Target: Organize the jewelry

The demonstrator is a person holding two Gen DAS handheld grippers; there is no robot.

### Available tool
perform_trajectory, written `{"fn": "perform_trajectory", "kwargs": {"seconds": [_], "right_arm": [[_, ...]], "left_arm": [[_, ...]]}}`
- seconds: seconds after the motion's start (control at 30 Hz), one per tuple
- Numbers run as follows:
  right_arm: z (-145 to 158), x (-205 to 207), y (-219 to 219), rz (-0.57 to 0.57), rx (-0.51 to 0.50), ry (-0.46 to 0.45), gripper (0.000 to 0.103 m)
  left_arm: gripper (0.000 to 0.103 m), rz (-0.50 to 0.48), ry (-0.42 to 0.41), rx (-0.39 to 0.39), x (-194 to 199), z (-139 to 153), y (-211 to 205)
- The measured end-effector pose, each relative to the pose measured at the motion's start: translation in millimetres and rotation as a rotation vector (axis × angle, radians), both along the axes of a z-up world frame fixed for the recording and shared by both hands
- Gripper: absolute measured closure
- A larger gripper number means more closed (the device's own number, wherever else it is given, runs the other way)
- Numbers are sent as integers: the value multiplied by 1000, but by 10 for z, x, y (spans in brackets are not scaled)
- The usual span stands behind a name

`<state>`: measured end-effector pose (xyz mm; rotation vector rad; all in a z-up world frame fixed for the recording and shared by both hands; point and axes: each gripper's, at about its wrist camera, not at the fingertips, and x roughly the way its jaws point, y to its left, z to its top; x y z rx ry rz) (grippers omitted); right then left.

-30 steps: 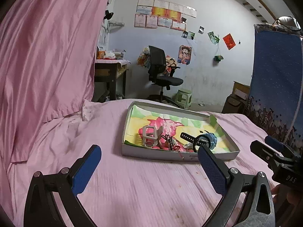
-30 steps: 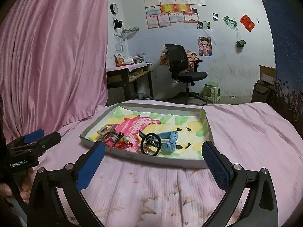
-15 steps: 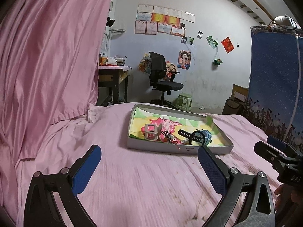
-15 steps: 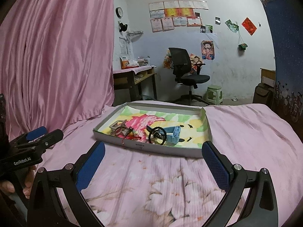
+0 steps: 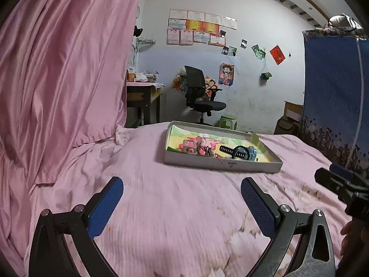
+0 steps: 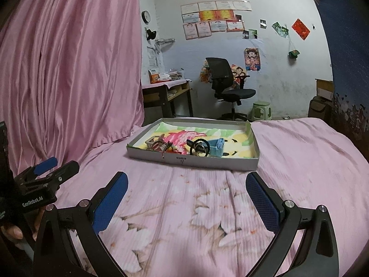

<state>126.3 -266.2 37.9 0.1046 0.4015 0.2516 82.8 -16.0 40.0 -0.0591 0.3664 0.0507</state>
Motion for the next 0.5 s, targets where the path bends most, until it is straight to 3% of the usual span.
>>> {"fn": "perform_trajectory", "kwargs": {"seconds": [0.5], "right_arm": [[-168,-507,22,-64,-23,-59,2]], "left_arm": [[0,-2,-67,26,-397,-143,-35]]}}
